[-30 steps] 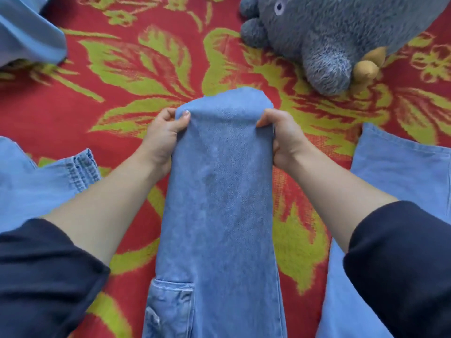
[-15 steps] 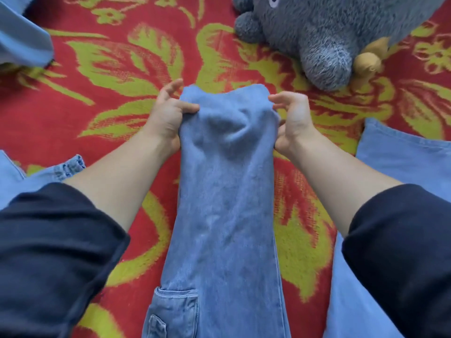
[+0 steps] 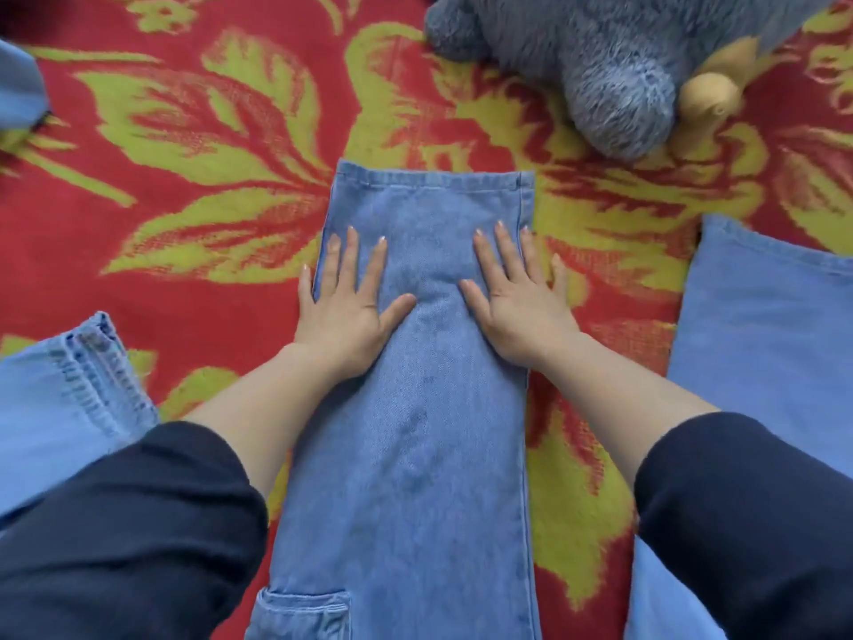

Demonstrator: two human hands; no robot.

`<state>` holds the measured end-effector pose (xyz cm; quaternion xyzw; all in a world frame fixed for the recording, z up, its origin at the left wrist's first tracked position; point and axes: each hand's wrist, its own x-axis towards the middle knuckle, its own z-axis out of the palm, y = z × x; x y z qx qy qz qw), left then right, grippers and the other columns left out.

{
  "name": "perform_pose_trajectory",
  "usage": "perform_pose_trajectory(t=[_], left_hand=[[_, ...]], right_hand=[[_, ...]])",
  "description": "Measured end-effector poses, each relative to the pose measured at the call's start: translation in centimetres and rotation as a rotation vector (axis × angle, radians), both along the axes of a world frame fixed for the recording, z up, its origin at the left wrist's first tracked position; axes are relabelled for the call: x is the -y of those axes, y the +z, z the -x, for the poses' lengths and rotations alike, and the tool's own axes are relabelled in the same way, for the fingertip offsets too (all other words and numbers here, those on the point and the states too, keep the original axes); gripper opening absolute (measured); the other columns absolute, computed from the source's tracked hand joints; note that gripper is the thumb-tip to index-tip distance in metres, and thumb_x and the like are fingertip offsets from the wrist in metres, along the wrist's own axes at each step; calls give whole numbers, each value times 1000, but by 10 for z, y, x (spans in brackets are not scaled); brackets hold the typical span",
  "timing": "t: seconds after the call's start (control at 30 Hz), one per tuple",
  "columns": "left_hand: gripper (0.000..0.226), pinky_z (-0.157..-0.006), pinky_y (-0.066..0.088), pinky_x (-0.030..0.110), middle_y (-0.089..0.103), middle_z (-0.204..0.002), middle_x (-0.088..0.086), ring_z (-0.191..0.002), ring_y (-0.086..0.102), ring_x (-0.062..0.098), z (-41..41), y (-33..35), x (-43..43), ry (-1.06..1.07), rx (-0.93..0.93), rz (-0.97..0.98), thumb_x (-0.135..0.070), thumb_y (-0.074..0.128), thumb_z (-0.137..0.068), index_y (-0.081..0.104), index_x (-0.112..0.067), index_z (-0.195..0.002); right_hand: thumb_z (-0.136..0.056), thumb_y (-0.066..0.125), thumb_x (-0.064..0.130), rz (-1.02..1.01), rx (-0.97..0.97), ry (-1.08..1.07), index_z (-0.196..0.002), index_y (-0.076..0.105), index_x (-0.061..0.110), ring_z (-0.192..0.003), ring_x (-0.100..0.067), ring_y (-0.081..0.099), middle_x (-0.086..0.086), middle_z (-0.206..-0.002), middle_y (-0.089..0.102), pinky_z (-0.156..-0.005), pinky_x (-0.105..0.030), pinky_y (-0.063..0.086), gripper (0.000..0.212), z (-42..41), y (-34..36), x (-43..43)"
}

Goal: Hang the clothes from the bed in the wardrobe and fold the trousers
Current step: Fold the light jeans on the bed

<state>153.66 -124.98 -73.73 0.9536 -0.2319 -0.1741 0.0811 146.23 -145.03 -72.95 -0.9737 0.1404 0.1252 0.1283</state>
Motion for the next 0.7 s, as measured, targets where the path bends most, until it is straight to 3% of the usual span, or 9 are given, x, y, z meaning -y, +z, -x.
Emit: perform_pose_trajectory(t=[0.2,0.4,0.53,0.63,0.7], left_hand=[[77,-116,-10,45,-21,-159,0,-145,-21,16,-10,0,8,9,39,-101,-71,12,-89,-15,-33,-150],[68,-118,-1,44,-6,-160,13,-148,4,30,4,34,43,1,77,-542,-53,10,-100,-8,-14,-153],[67,-118,7,44,-9,-160,12,-148,-4,31,74,45,45,24,-77,-340,-46,15,-102,-6,-8,-152],[66,-119,4,42,-8,-161,11,-148,-6,27,152,46,41,19,-71,-199,-44,17,-102,-3,-6,-152],[66,-119,-1,41,-6,-161,11,-148,-6,23,204,48,48,40,-72,-120,-45,17,-101,-2,-9,-152]], right_hand=[[-97,16,61,-56,-51,15,-151,-11,36,-145,-19,-25,11,-159,-21,-114,-48,-14,65,-7,-5,5],[-100,16,54,-3,-147,89,-152,-11,28,-147,-21,-18,7,-160,-18,-118,-49,-6,65,41,21,2],[-101,25,49,-34,-130,99,-154,3,30,-149,-17,-4,7,-162,-4,-116,-51,5,60,101,41,16],[-100,36,39,25,-54,95,-152,20,28,-148,-15,9,7,-161,11,-112,-43,14,55,161,50,35],[-97,44,33,50,19,-16,-147,33,23,-143,-16,22,3,-157,26,-105,-39,21,53,207,56,55]])
